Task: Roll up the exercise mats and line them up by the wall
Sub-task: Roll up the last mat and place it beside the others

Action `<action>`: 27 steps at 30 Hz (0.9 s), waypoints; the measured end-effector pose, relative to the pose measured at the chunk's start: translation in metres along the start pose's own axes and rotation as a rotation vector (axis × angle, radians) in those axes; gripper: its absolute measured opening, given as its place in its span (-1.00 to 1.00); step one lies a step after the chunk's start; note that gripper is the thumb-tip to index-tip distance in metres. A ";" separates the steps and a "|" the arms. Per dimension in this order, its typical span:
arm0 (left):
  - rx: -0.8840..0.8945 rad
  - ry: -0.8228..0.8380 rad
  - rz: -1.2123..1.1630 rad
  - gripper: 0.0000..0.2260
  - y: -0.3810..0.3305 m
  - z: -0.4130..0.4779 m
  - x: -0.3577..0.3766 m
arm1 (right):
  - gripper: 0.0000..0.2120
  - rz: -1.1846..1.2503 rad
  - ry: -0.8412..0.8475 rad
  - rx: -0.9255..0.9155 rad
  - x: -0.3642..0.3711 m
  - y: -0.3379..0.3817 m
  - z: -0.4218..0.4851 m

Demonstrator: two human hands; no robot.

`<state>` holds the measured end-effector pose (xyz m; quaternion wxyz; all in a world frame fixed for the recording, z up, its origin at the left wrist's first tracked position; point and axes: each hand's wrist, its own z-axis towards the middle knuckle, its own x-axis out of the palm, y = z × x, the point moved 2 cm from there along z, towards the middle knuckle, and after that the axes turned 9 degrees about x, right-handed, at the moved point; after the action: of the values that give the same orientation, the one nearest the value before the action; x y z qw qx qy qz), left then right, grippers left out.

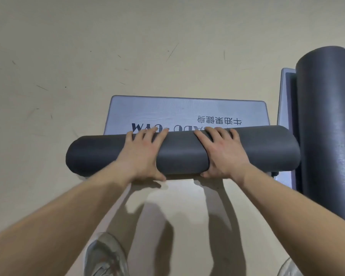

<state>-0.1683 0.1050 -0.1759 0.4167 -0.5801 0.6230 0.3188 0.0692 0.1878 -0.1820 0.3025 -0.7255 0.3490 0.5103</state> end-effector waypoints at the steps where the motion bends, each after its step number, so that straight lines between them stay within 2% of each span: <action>1: -0.003 -0.052 0.048 0.28 -0.007 -0.002 0.004 | 0.21 -0.003 0.030 -0.018 -0.007 -0.002 0.007; 3: -0.005 -0.089 0.068 0.19 -0.010 0.002 0.001 | 0.19 0.000 0.095 -0.023 -0.020 -0.002 0.015; 9: 0.059 0.174 -0.096 0.08 -0.023 -0.037 -0.007 | 0.14 0.098 0.373 -0.049 -0.030 0.013 -0.023; 11: 0.087 0.230 -0.105 0.09 -0.026 -0.047 -0.005 | 0.18 0.127 0.327 -0.004 -0.019 0.018 -0.055; 15: 0.045 0.348 -0.239 0.10 -0.013 -0.028 -0.018 | 0.29 0.018 0.070 0.053 0.000 0.023 -0.096; 16: 0.024 0.316 -0.245 0.11 -0.011 -0.027 -0.021 | 0.29 0.020 0.070 0.041 -0.001 0.021 -0.092; 19: -0.136 0.063 -0.225 0.15 -0.011 -0.045 -0.019 | 0.26 0.103 0.181 -0.004 -0.025 0.005 -0.047; 22: -0.145 0.050 -0.137 0.30 -0.018 -0.063 0.006 | 0.34 0.126 0.266 0.002 -0.041 -0.001 -0.015; 25: -0.148 0.028 -0.163 0.30 0.006 -0.031 0.002 | 0.46 0.007 0.151 0.041 -0.026 0.010 -0.026; 27: -0.101 0.075 -0.211 0.28 0.025 0.000 -0.014 | 0.47 -0.070 0.042 0.046 -0.007 0.019 -0.040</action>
<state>-0.1933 0.1151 -0.1655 0.3945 -0.6744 0.5567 0.2823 0.0736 0.1467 -0.1646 0.3293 -0.7407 0.3415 0.4757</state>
